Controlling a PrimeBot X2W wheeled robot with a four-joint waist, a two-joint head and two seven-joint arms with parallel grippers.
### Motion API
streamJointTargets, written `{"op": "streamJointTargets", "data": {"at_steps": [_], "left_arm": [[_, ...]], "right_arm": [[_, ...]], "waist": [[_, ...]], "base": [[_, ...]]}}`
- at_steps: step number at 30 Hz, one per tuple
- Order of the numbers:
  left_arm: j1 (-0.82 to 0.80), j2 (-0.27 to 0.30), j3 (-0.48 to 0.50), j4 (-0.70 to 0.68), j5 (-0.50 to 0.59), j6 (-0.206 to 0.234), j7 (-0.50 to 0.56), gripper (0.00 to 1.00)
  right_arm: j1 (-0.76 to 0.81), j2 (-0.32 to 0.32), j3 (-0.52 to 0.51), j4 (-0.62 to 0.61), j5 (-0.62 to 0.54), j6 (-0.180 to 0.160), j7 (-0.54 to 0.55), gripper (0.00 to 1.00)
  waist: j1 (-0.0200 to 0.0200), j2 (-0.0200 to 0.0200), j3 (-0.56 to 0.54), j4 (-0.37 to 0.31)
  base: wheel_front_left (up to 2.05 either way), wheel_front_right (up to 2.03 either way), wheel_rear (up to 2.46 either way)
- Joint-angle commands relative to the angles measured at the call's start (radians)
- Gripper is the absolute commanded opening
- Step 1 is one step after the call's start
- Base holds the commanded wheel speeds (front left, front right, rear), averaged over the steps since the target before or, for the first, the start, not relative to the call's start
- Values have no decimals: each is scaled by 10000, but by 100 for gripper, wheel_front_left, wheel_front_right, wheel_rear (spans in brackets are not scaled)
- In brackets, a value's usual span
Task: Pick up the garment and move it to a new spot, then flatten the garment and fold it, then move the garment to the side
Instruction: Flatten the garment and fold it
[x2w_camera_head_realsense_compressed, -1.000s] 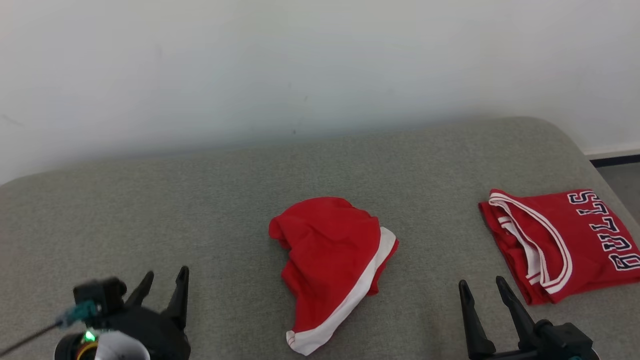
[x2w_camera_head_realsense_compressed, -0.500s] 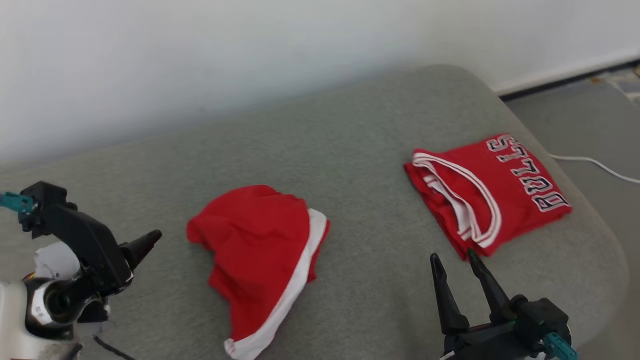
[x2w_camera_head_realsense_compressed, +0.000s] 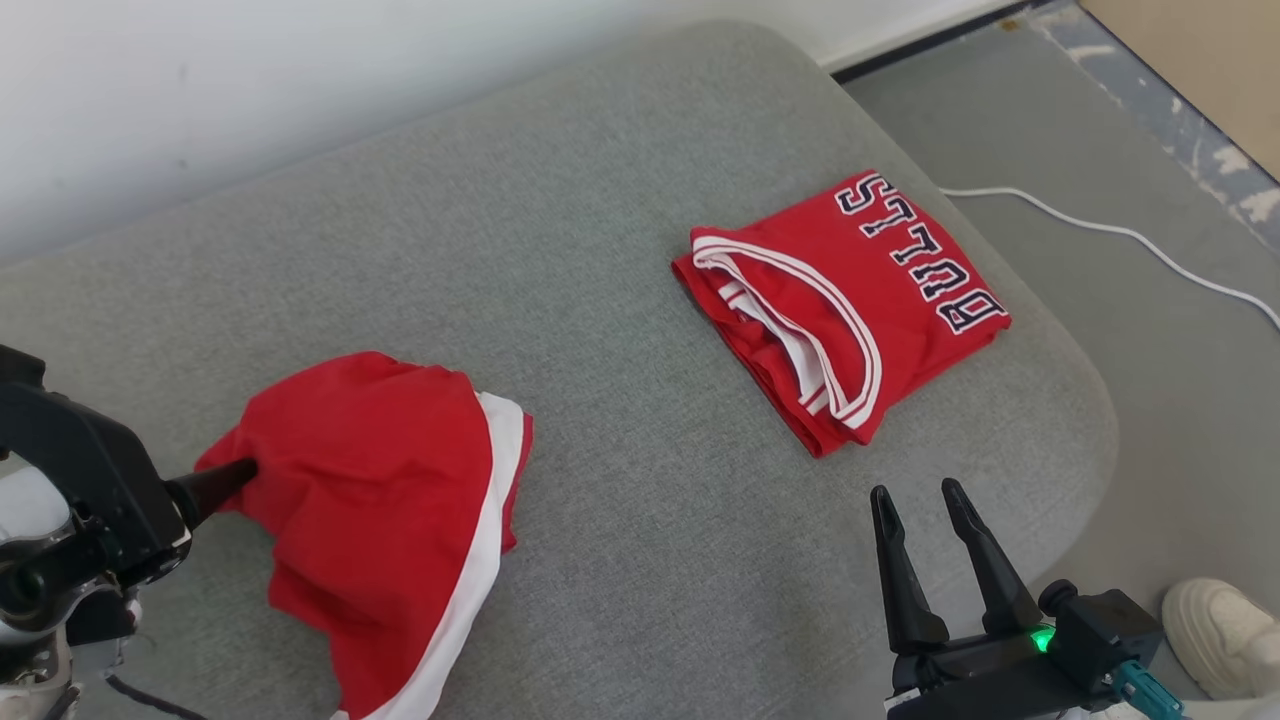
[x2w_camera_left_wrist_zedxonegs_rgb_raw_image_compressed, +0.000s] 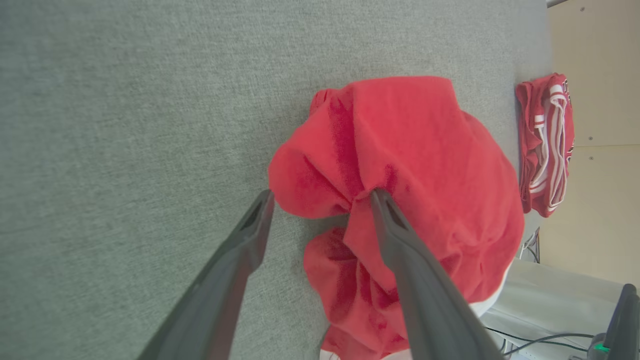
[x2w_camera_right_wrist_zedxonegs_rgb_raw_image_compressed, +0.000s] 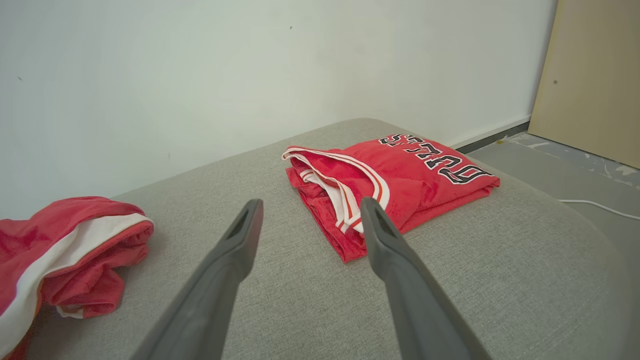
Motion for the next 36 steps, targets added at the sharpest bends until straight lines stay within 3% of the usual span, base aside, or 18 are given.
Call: {"op": "streamJointTargets", "data": {"at_steps": [1, 11, 17, 18, 19, 20, 26, 36], "left_arm": [[139, -31, 98, -108, -174, 118, 162, 100], [175, -643, 450, -863, -1136, 717, 833, 100], [573, -815, 225, -996, -1016, 773, 761, 100], [606, -838, 176, -994, -1018, 721, 733, 62], [638, -848, 151, -1011, -968, 636, 636, 15], [662, -882, 139, -999, -949, 608, 571, 0], [184, -1403, 321, -1125, -1510, 123, -23, 0], [-1616, -3217, 930, -2250, -3435, -551, -1595, 0]], "right_arm": [[79, 30, -41, -104, 77, -22, -38, 100], [161, 26, -104, -217, 87, -23, -39, 100], [-21, 26, 41, -169, 103, -23, -39, 100], [-53, 25, 50, -158, 103, -23, -39, 100], [-83, 23, 52, -152, 93, -23, -39, 100], [-110, 24, 53, -148, 80, -23, -39, 100], [-17, 24, -134, -134, -59, -23, -40, 100], [28, 19, -281, -16, -257, -23, -21, 100]], "waist": [[-1, -1, 574, -435], [-1, -1, 662, -431], [-1, -1, 658, -417], [-1, -1, 662, -415], [-1, -1, 663, -411], [-1, -1, 662, -408], [-1, -1, 561, -211], [-1, -1, 63, 531]], "base": [[0, 0, 0], [0, 0, 0], [0, 0, 0], [0, 0, 0], [0, 0, 0], [0, 0, 0], [0, 0, 0], [0, 0, 0]]}}
